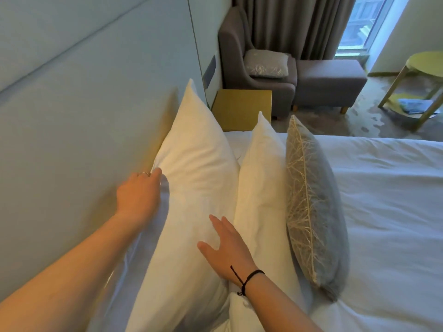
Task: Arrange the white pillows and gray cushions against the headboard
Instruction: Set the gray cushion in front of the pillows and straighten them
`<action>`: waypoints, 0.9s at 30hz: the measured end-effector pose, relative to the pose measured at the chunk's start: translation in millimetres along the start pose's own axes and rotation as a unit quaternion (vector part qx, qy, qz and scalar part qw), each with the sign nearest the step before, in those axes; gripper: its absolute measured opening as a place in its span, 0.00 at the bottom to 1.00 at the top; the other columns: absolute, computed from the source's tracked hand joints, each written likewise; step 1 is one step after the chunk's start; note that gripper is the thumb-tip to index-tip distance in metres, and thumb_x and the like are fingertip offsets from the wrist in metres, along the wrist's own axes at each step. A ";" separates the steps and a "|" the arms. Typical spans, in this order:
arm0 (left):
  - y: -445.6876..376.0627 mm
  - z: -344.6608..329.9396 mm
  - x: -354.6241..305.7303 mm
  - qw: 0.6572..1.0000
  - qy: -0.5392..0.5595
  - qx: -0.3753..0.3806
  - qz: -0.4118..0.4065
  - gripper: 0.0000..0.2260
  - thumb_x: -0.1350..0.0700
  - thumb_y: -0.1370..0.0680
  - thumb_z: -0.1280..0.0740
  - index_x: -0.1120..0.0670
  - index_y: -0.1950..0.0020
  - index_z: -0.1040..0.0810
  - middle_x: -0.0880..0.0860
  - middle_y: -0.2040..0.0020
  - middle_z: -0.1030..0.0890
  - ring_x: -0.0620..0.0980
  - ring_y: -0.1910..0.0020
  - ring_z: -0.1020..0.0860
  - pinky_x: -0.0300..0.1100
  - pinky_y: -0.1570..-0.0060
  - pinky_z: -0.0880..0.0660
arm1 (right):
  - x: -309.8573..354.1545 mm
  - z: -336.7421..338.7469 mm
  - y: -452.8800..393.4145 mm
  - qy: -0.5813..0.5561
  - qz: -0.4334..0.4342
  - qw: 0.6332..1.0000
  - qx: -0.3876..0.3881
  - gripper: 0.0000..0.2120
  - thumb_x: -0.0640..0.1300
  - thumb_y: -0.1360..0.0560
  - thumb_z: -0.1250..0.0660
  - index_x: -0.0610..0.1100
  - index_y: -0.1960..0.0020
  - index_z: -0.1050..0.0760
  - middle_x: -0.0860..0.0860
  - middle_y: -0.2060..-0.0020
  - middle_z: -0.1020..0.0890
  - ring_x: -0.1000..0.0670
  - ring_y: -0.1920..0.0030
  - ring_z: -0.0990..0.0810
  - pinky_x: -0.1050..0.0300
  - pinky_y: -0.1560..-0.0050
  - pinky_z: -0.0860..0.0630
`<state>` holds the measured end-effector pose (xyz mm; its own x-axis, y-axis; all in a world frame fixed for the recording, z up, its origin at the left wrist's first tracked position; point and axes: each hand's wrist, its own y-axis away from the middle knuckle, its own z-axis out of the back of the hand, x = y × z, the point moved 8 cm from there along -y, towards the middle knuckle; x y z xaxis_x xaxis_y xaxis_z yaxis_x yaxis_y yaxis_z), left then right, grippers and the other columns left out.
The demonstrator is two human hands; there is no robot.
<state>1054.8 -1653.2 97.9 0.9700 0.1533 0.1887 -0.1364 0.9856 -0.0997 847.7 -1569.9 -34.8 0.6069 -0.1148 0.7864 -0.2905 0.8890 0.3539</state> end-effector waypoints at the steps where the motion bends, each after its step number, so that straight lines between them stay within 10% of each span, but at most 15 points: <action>1: 9.4 8.1 -14.9 0.999 0.005 -0.040 -0.024 0.15 0.61 0.24 0.38 0.52 0.38 0.27 0.56 0.44 0.21 0.60 0.46 0.24 0.51 0.56 0.28 | -13.0 8.6 11.4 0.019 -0.004 1.000 -0.019 0.37 0.69 0.27 0.41 0.64 0.24 0.54 0.58 0.21 0.50 0.53 0.22 0.48 0.51 0.25 0.42; 4: 55.9 13.9 -81.5 0.983 0.093 -0.098 -0.122 0.13 0.53 0.23 0.37 0.52 0.39 0.24 0.54 0.42 0.20 0.58 0.47 0.22 0.51 0.53 0.25 | -57.0 24.0 47.4 0.078 -0.028 0.995 -0.061 0.35 0.66 0.25 0.41 0.61 0.23 0.51 0.54 0.21 0.50 0.51 0.22 0.54 0.50 0.23 0.48; 11: 164.7 -126.5 -204.4 0.892 0.302 0.336 0.003 0.31 0.35 0.23 0.40 0.57 0.32 0.34 0.59 0.36 0.25 0.58 0.40 0.25 0.47 0.43 0.27 | -142.8 3.6 119.9 -0.017 -0.122 0.990 -0.073 0.40 0.65 0.26 0.37 0.57 0.21 0.53 0.56 0.21 0.56 0.52 0.22 0.56 0.50 0.24 0.47; 17: 162.5 -138.2 -180.7 0.834 0.459 0.259 0.163 0.23 0.39 0.27 0.30 0.61 0.51 0.19 0.58 0.53 0.17 0.58 0.53 0.18 0.46 0.57 0.24 | -172.6 2.3 140.4 -0.133 -0.159 0.972 -0.112 0.40 0.61 0.25 0.34 0.54 0.21 0.51 0.53 0.21 0.50 0.54 0.22 0.53 0.53 0.27 0.46; 27: 182.9 -110.8 -150.8 0.894 0.409 0.145 0.108 0.18 0.43 0.20 0.39 0.53 0.65 0.29 0.49 0.67 0.25 0.48 0.68 0.27 0.43 0.70 0.36 | -162.9 -2.3 134.4 -0.125 -0.156 0.970 -0.136 0.45 0.72 0.31 0.38 0.58 0.22 0.53 0.47 0.21 0.53 0.49 0.22 0.53 0.48 0.24 0.46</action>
<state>905.9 -1503.9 -57.1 0.7213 0.3556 -0.5943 -0.2699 0.9346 0.2316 711.5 -1430.7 -116.6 0.4250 -0.4718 0.7725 0.1061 0.8735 0.4751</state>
